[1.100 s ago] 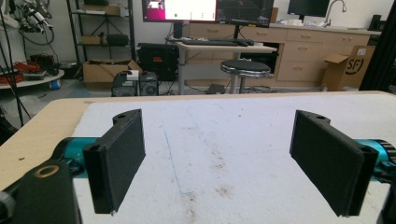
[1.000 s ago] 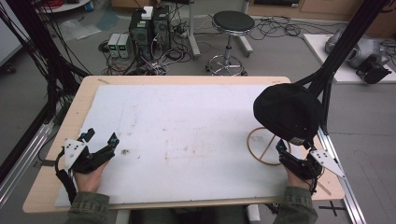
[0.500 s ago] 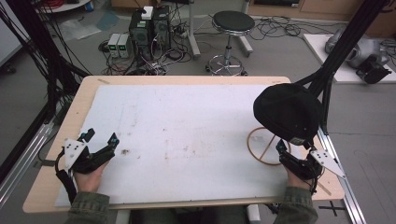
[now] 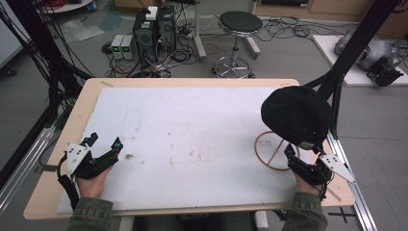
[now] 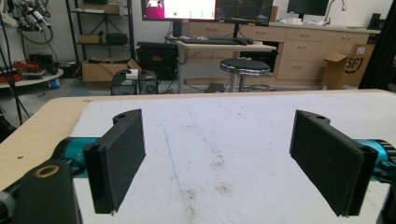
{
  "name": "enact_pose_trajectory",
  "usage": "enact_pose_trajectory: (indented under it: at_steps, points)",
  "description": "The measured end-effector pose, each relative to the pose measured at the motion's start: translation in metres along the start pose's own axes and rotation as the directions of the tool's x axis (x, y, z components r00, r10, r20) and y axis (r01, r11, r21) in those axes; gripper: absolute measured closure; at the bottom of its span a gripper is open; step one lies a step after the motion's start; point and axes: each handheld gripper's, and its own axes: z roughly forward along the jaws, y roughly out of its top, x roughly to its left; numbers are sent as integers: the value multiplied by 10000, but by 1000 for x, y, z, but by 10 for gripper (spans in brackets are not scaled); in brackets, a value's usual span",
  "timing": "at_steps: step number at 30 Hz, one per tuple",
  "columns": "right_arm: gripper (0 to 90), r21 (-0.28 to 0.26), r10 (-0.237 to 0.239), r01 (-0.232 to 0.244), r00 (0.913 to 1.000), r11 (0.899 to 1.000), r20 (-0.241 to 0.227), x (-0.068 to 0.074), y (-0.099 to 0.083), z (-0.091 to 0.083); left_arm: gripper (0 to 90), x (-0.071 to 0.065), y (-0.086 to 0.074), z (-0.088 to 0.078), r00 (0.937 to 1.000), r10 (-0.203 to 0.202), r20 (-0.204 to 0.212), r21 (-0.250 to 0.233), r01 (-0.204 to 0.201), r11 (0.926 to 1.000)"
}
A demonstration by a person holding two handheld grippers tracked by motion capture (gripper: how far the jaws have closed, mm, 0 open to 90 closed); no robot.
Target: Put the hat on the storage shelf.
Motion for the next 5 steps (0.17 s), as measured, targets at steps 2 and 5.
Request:
enact_pose_trajectory:
  at_steps: [2, 5]
  points:
    - [97, -4, -9, 9, 10000, 10000, 7, 0, 0, 0, 185, 0, 0, 0, 10000, 6, 10, -6, -6, 10000]
    - [96, -27, 3, -3, 10000, 10000, -1, 0, 0, 1, 185, 0, 0, 1, 10000, -7, 12, -36, 7, 10000]
